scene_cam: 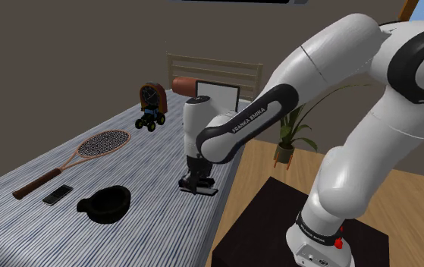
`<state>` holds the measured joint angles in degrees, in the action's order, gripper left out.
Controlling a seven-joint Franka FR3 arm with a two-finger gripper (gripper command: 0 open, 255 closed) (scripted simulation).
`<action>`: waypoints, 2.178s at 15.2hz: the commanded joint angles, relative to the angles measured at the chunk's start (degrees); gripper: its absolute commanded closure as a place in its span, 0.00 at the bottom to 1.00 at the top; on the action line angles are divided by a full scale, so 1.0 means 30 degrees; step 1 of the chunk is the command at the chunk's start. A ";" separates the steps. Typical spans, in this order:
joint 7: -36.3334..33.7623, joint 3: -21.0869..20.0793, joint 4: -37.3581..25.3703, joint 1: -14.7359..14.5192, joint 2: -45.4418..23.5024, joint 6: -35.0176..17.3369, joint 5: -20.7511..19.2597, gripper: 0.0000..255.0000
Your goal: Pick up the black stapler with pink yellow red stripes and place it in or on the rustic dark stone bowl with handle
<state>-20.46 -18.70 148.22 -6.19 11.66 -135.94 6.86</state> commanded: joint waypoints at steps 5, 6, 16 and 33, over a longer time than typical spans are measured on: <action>-0.1767 -0.0594 -0.4018 0.0151 -0.3578 0.0554 -0.1627 1.00; -0.2118 -0.0651 -0.4853 0.0111 -0.4302 0.0704 -0.1983 1.00; -0.4724 -0.0413 -1.4358 -0.1425 -1.1477 0.3491 -0.4927 1.00; -0.4977 0.0835 -3.3404 -0.5386 -2.3664 1.0316 -0.6675 1.00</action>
<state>-35.38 -16.23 47.55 -22.43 -59.17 -104.34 -13.12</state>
